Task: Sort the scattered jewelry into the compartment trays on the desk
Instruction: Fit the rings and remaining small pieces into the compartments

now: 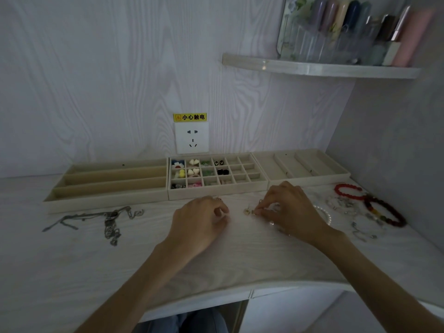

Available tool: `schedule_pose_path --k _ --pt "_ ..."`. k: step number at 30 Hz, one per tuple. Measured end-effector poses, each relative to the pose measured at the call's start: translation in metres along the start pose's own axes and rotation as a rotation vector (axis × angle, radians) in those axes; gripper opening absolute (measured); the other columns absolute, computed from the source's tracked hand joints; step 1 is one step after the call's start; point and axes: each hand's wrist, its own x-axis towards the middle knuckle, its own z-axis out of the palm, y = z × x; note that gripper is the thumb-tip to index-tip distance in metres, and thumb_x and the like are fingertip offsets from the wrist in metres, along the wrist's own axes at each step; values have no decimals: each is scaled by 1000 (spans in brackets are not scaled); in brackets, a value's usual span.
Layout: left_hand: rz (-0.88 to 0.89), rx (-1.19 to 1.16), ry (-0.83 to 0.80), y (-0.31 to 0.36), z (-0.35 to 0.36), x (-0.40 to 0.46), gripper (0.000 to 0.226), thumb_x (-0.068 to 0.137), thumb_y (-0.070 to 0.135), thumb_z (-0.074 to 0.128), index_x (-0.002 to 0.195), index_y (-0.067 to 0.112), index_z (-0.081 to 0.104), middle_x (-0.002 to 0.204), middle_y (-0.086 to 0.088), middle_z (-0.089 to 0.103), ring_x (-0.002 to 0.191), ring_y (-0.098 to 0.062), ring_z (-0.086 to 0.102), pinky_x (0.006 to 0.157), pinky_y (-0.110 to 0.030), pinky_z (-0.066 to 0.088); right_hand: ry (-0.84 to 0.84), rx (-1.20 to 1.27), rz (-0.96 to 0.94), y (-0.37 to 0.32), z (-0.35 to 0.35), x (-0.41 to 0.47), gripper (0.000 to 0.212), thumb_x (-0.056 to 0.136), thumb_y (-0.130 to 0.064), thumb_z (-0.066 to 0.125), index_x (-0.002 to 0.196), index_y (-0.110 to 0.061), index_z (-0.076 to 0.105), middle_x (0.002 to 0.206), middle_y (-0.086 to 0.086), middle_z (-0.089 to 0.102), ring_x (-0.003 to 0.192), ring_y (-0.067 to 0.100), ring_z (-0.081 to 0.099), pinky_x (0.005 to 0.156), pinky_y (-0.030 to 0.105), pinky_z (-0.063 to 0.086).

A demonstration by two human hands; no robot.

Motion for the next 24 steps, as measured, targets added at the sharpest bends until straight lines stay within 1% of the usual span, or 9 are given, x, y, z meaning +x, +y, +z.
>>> schedule_pose_path --k 2,3,5,7,8,11,17,21,24 --pt "-10 -111 20 -1 0 1 13 90 42 54 102 42 61 91 24 56 77 5 53 65 -18 38 57 158 104 -7 -3 2 2 81 -37 68 80 -37 70 78 -15 60 78 1 42 71 18 25" --pt "-15 -208 29 0 0 1 13 91 40 54 102 42 61 91 25 59 76 8 55 64 -15 39 62 282 168 -11 -5 3 3 82 -36 67 80 -36 69 79 -14 62 75 0 44 67 11 29" --pt "-19 -418 67 6 -1 3 16 91 36 56 104 39 63 92 26 62 77 8 59 67 -13 46 -47 592 297 -21 -14 4 13 85 -35 64 91 -27 72 89 -10 69 76 -4 53 63 2 38" --pt "14 -586 121 13 -3 5 20 90 33 59 109 36 63 97 22 66 79 3 64 69 -17 54 -216 840 383 -29 -21 4 27 82 -40 64 100 -22 73 100 -10 70 90 -5 57 71 6 40" --pt "45 -644 146 15 -5 5 21 90 30 60 110 37 62 100 20 66 80 1 66 66 -18 55 -267 900 401 -30 -22 3 31 77 -45 65 96 -21 74 97 -10 68 89 -2 57 73 11 38" --pt "154 -615 219 20 -9 5 27 91 24 59 114 38 61 105 26 64 83 5 64 52 -11 47 -329 1025 446 -34 -23 5 31 66 -51 67 68 -19 64 69 -7 52 66 7 42 64 23 30" --pt "199 -426 318 22 -11 0 24 86 34 63 110 40 66 91 40 59 79 15 61 57 -5 38 -438 1233 494 -34 -22 5 18 78 -38 63 74 -20 60 66 -9 48 65 6 41 70 23 31" --pt "181 -571 318 20 -12 0 19 79 31 72 98 33 73 89 27 70 71 9 65 64 -20 53 -448 1282 514 -34 -20 5 16 76 -36 64 77 -20 63 67 -8 47 65 6 41 71 23 31" --pt "178 -655 314 19 -14 3 13 77 30 74 91 30 75 84 20 72 68 0 68 67 -30 57 -427 1274 516 -33 -20 6 14 76 -38 64 71 -25 69 66 -8 45 64 6 39 69 24 30"
